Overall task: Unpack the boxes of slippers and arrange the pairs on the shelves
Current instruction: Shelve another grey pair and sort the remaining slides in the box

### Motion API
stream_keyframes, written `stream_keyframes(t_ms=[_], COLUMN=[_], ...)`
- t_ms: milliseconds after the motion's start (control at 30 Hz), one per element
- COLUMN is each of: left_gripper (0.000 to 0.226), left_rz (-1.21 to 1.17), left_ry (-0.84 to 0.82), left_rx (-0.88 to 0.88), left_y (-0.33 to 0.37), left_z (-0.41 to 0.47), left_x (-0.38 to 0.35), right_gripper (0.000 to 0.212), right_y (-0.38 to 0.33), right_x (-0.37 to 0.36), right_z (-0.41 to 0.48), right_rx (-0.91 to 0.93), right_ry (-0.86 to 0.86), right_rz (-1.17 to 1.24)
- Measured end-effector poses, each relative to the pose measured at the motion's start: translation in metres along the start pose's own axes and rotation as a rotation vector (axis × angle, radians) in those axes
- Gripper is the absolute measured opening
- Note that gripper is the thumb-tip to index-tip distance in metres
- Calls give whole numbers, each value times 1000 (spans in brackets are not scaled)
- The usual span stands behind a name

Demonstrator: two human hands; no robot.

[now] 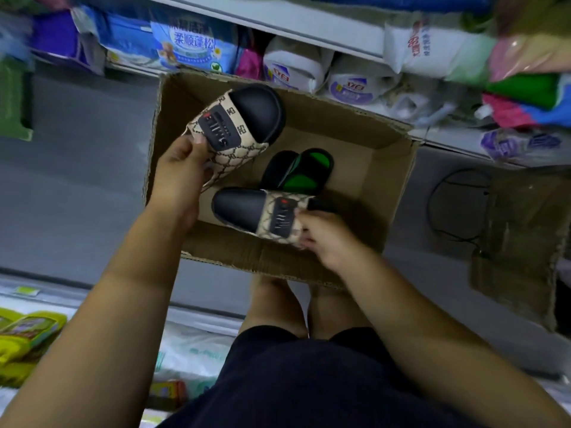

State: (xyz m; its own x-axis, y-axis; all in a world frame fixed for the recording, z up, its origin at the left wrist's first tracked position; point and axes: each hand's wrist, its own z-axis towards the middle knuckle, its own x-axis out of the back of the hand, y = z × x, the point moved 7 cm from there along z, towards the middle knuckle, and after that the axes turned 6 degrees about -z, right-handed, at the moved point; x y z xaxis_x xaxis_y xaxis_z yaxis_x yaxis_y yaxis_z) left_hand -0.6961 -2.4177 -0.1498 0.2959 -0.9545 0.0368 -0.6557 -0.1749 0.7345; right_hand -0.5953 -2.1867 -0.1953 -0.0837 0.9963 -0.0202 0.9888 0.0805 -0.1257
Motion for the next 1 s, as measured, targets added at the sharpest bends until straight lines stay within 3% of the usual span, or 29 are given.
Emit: stream_keyframes(t_ms=[67,133,267,400,500,633,767,833,933,1000], left_gripper=[23,23,24,33,35,28,26,22,31,51], left_rz=[20,42,146,351,477,484,261,116,-250,-426], left_ry=[-5,-1,-59,-200,-328,-299,-29,157,148,112], left_rx=[30,63,67,-10,-55,-21,164,378,826,945], left_y=[-6,-14,-27,-35,-39,-44,-72,-104,-167,-198], left_z=[1,1,1,-3,-7,0,0,-16,-59,-79], left_x=[4,7,1,-11,-22,-17,7,14,-16,-43], right_gripper=[38,50,54,49,48,56,49,49,46,40], right_y=[11,21,23,-17,-50,-64,-53,-44,-26,-18], right_x=[-35,-49,-32,4,17,13,0,2,17,26], right_z=[13,20,26,7,6,28,48,53,65,69], right_rx=[-72,-105,-17,254,382,361,326,315,256,190], right_ry=[-149,-191,-85,72,62,12,13,46,79,45], right_rz=[164,208,22,-21,24,-203,-284,-252,-223,-160])
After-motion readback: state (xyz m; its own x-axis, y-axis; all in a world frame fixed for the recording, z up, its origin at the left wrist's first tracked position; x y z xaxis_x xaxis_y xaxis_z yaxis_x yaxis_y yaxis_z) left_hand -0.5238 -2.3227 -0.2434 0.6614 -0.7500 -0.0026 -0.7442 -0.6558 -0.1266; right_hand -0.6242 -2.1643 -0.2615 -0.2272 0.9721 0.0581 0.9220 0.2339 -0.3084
